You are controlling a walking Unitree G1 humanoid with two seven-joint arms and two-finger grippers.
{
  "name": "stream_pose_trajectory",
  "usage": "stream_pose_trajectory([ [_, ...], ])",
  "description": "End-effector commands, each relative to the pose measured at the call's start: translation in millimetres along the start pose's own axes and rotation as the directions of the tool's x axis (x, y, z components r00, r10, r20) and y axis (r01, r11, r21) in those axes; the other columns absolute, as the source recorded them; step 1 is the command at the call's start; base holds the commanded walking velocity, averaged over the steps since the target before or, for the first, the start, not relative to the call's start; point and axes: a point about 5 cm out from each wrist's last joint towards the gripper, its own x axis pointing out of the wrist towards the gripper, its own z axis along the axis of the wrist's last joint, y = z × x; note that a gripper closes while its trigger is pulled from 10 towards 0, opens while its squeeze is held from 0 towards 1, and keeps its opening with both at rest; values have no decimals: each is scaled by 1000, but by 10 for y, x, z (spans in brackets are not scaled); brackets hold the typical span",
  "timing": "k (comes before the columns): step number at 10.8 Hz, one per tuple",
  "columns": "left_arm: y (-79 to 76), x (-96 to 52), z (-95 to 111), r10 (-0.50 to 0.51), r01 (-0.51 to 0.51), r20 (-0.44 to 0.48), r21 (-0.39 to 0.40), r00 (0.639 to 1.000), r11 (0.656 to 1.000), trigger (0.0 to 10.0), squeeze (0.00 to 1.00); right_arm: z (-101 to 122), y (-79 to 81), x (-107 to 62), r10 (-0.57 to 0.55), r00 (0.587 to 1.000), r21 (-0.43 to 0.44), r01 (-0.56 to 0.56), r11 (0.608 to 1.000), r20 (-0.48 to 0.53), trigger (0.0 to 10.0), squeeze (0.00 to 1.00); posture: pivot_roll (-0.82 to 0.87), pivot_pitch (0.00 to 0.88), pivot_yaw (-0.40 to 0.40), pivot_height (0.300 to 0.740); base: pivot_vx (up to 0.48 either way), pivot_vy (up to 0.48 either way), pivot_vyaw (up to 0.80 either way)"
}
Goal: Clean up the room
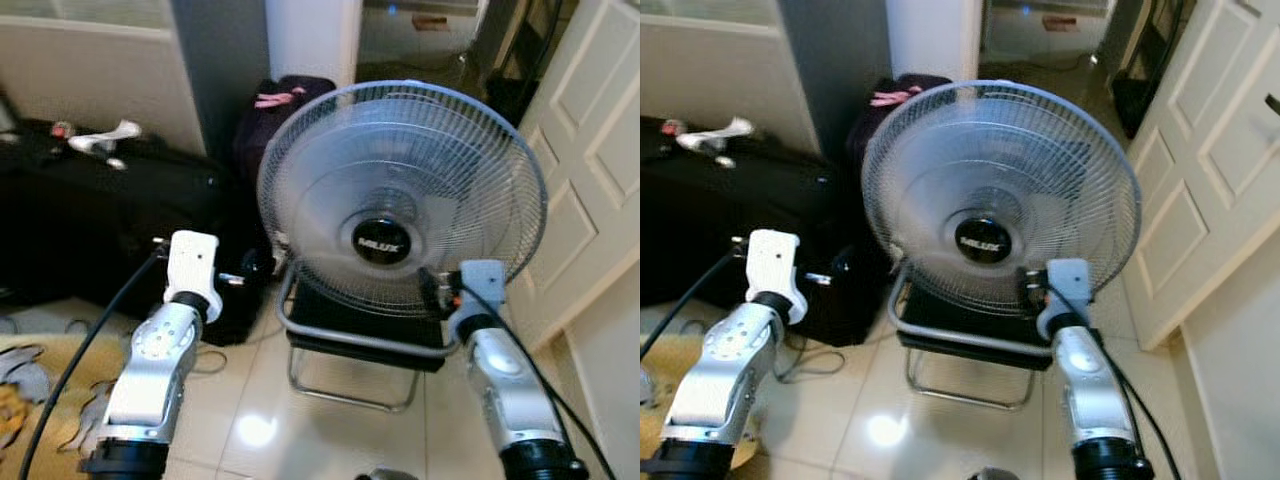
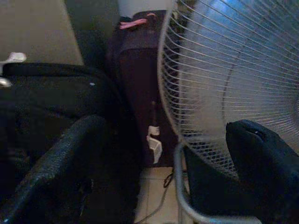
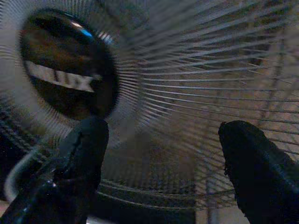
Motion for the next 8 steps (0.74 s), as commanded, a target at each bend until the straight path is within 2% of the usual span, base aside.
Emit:
stream_pose_trajectory([
  [1, 10, 0, 23, 3, -3, 8, 4, 1000, 1000, 10000, 67, 30, -33, 6, -9, 1000, 4, 9, 1000, 6, 10000, 0, -54, 0, 11, 740, 0, 0, 0],
  [8, 10, 0, 23, 3, -3, 8, 4, 1000, 1000, 10000, 67, 30, -33, 6, -9, 1000, 4, 9, 1000, 6, 10000, 0, -54, 0, 11, 740, 0, 0, 0],
])
